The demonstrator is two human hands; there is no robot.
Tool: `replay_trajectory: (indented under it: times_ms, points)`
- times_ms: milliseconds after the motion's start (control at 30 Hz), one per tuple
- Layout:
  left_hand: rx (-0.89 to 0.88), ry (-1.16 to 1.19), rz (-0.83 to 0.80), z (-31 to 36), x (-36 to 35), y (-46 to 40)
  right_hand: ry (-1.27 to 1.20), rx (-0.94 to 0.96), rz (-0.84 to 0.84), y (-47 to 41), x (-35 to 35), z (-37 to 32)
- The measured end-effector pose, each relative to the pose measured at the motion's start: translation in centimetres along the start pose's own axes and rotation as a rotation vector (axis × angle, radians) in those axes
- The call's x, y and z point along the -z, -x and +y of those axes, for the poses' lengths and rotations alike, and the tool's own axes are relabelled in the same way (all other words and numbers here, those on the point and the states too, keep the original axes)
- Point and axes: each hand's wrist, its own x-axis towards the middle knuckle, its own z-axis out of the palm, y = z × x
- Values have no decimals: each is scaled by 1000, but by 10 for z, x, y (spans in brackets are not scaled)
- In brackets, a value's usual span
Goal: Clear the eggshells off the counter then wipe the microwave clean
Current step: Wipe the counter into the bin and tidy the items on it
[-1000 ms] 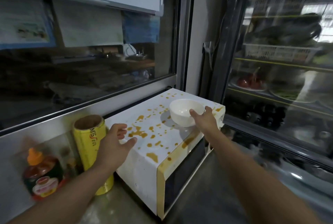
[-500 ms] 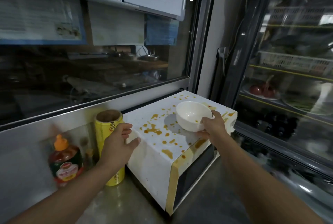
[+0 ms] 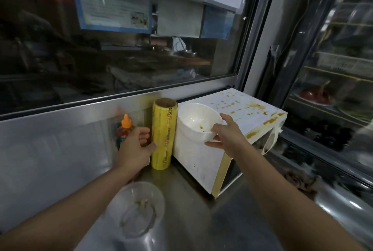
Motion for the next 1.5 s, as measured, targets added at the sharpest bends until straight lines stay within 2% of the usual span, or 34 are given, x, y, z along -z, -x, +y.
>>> replay_trajectory:
  times_ms: [133, 233, 400, 533, 667, 800, 967, 1267, 1500]
  points:
    - [108, 16, 29, -28, 32, 27, 57, -70, -64, 23, -38, 34]
    - [186, -58, 24, -56, 51, 43, 117, -128, -121, 34, -64, 62]
    - [401, -72, -7, -99, 67, 65, 236, -163, -143, 43, -101, 106]
    - [526, -74, -90, -127, 69, 76, 318, -165, -199, 44, -121, 139]
    - [677, -121, -137, -144, 59, 85, 367, -307, -227, 41, -136, 170]
    - [868, 7, -193, -154, 46, 93, 531, -279, -260, 38, -144, 198]
    - [870, 7, -192, -172, 40, 90, 710, -138, -284, 26, -149, 223]
    - [844, -27, -135, -189, 38, 62, 786, -73, -306, -5, -167, 233]
    - [827, -47, -134, -195, 37, 57, 864, -173, -310, -16, -176, 231]
